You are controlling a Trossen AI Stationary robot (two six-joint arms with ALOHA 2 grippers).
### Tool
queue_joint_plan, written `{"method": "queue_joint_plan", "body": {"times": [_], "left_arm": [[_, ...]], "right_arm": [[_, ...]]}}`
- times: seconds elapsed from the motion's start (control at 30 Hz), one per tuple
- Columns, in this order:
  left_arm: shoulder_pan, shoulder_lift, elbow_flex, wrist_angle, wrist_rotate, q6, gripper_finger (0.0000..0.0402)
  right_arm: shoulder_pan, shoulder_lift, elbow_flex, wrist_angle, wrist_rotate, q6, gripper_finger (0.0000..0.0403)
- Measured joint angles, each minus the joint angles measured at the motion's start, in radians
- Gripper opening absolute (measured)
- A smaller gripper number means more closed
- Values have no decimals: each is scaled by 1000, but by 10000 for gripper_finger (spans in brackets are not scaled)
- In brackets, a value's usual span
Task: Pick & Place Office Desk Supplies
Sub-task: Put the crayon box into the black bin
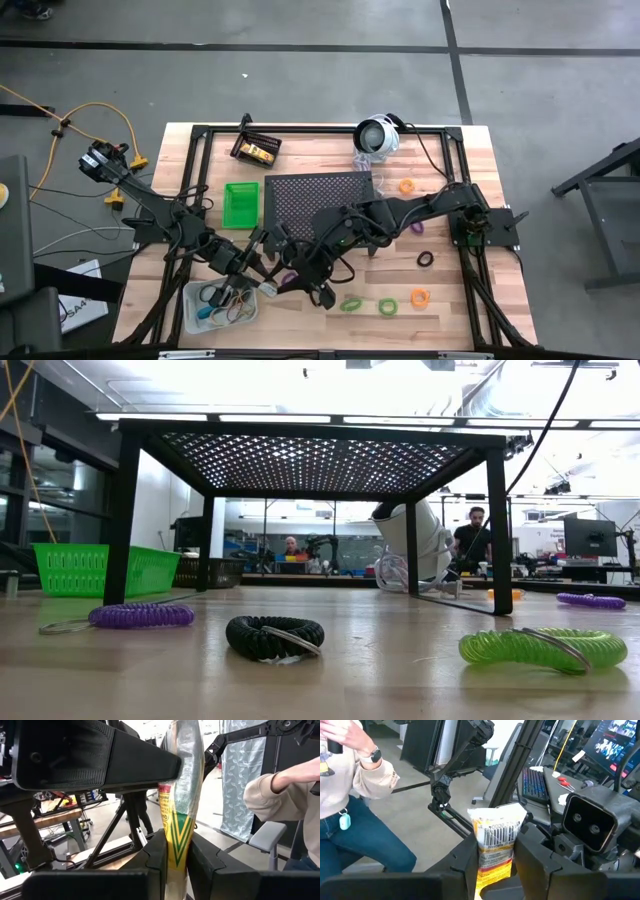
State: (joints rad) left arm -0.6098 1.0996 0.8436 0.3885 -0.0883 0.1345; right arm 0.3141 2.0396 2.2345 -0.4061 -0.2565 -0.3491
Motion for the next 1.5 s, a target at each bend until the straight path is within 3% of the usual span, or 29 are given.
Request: {"method": "queue_joint_plan", "body": {"times": [0.73,0.9,1.13,1.33,1.5], "left_arm": [[1,0,0,-18,-14,-20,45],[1,0,0,-30,-15,-23,46],[1,-1,0,-36,-28,-28,46],[8,-48,0,-86,-237,-38,46],[77,-147,0,-238,-406,-161,46]], "right_arm": [[0,0,0,-77,43,182,220],[2,-12,0,-93,-10,192,230],[1,-84,0,-252,-8,194,231],[-27,-125,1,-368,-11,252,231],[-47,-126,-1,-474,-11,302,231]]}}
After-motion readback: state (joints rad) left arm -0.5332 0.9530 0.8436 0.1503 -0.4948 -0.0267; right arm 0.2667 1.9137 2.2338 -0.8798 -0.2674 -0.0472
